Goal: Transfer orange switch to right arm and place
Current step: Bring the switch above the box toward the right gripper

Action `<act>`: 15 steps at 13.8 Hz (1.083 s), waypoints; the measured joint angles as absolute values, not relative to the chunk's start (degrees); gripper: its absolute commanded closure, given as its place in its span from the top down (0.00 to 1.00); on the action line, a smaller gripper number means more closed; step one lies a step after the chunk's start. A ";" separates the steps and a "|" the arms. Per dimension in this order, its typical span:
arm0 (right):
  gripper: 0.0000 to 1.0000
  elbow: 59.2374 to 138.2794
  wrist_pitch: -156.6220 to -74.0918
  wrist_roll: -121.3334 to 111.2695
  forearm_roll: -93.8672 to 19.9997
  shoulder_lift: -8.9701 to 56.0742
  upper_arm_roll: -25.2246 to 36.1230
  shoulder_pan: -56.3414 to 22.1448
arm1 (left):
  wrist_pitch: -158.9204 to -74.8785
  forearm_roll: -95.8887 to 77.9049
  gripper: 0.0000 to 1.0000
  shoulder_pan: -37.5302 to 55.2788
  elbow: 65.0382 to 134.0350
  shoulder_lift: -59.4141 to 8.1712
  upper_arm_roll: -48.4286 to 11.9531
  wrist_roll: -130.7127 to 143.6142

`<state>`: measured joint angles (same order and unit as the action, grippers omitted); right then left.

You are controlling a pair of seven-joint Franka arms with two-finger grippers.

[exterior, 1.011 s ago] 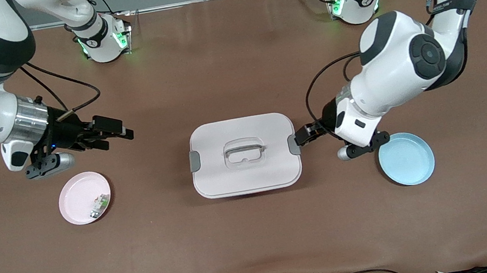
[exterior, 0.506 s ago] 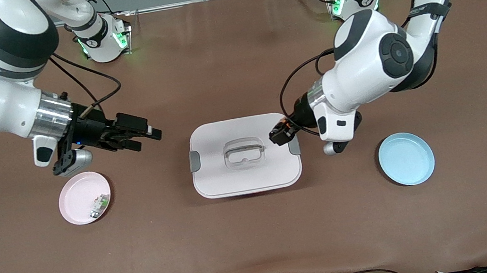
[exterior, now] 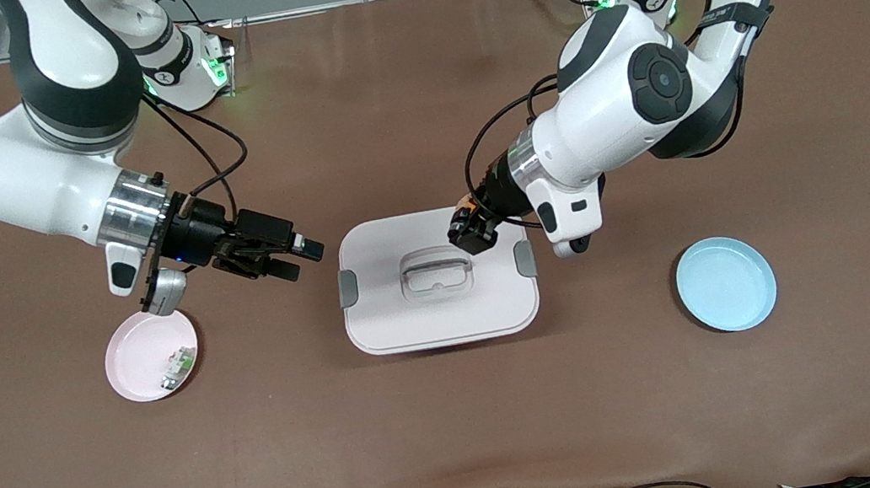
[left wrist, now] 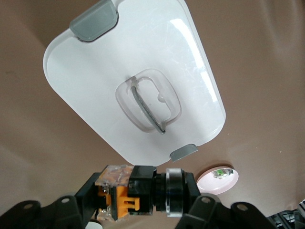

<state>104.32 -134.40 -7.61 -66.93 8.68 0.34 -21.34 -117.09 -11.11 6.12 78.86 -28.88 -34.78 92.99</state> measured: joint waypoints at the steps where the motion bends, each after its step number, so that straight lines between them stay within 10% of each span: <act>1: 1.00 104.95 -136.18 -8.14 -69.39 8.69 0.34 -22.21 | -117.10 -11.11 0.00 6.19 78.61 -28.97 -34.78 94.65; 15: 1.00 107.88 -148.43 -6.88 -91.54 12.29 0.33 -35.35 | -117.10 -11.12 0.00 7.57 77.25 -30.20 -34.68 101.62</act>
